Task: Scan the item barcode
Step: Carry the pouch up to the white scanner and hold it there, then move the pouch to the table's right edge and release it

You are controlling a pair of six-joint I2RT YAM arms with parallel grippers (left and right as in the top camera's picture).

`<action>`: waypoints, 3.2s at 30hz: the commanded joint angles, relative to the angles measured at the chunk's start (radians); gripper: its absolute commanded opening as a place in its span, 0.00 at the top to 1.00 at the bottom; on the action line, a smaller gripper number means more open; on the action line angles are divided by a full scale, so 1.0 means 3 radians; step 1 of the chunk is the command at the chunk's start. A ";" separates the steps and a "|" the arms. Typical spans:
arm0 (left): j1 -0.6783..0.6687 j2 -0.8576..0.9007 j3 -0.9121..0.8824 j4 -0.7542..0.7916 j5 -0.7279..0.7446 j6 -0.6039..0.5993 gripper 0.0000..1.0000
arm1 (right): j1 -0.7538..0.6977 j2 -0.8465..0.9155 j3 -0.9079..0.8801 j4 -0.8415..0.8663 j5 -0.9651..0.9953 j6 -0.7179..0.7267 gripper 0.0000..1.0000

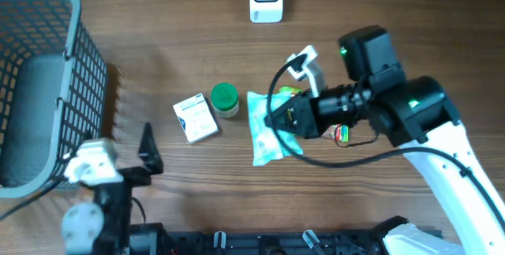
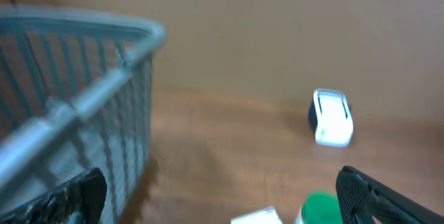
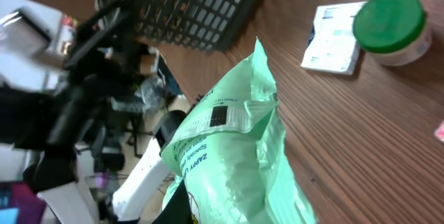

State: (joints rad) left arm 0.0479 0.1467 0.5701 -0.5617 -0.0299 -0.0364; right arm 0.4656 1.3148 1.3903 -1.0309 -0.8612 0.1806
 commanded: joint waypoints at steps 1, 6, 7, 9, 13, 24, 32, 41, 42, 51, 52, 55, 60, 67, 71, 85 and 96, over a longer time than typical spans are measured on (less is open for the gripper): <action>0.0015 -0.0011 -0.0369 0.0104 0.0314 -0.0020 0.00 | 0.0182 -0.0064 0.0056 0.0125 0.0192 0.0019 0.96; 0.0015 -0.0010 -0.0537 0.0084 0.0310 -0.0019 0.00 | 0.0221 -0.0064 0.0056 0.0282 0.0286 0.0019 0.96; 0.0015 -0.0010 -0.0537 0.0084 0.0310 -0.0019 0.00 | 0.0221 -0.0062 0.0056 0.0314 0.0331 0.0020 0.96; 0.0015 -0.0010 -0.0537 0.0069 0.0310 -0.0019 0.00 | 0.0221 -0.0062 0.0056 0.0366 0.0441 0.0019 0.96; 0.0015 -0.0010 -0.0537 -0.0153 0.0310 -0.0019 0.00 | 0.0221 -0.0060 0.0052 0.0371 0.0870 0.0017 0.96; 0.0015 -0.0010 -0.0535 -0.1102 0.0308 -0.0013 0.00 | 0.0221 0.0172 0.0050 0.0918 0.2813 -0.0070 0.96; 0.0015 -0.0010 -0.0535 -0.1113 0.0309 0.0018 0.00 | 0.0221 0.0902 0.0050 0.1979 0.3436 -0.1016 0.96; 0.0015 -0.0010 -0.0535 -0.1113 0.0309 0.0018 0.00 | 0.0221 0.1877 0.0050 0.4443 0.4140 -0.2298 0.96; 0.0015 -0.0010 -0.0535 -0.1114 0.0309 0.0018 0.00 | 0.0221 0.2028 0.0050 0.4763 0.4218 -0.2452 0.96; 0.0015 -0.0010 -0.0537 -0.1113 0.0309 0.0018 0.00 | 0.0126 0.3354 0.0627 0.6011 0.4571 -0.3618 0.96; 0.0015 -0.0010 -0.0535 -0.1113 0.0309 0.0018 0.00 | 0.0113 0.3475 0.0800 0.5999 0.4501 -0.3660 0.96; 0.0015 -0.0010 -0.0537 -0.1113 0.0309 0.0018 0.00 | 0.0107 0.3670 0.1116 0.5793 0.4280 -0.3657 0.96; 0.0015 -0.0010 -0.0535 -0.1114 0.0309 0.0018 0.00 | 0.0112 0.3722 0.1143 0.5361 0.4236 -0.3522 0.96; 0.0015 -0.0010 -0.0537 -0.1113 0.0309 0.0018 0.00 | 0.0146 0.3433 0.1144 0.4885 0.4461 -0.2949 0.96; 0.0015 -0.0010 -0.0537 -0.1113 0.0309 0.0018 0.00 | 0.0080 0.2851 0.1144 0.4111 0.5000 -0.2898 0.96; 0.0015 -0.0010 -0.0537 -0.1114 0.0309 0.0018 0.00 | -0.2239 0.2290 0.0954 0.0894 0.5275 0.0214 0.96; 0.0015 -0.0010 -0.0537 -0.1114 0.0309 0.0018 0.00 | -0.2899 0.2303 -0.0144 0.2017 0.4495 0.0632 0.87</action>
State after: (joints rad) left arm 0.0479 0.1467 0.4156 -0.8982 0.0513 -0.0360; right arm -0.4103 1.9938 1.3911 -0.4641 0.5297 0.3244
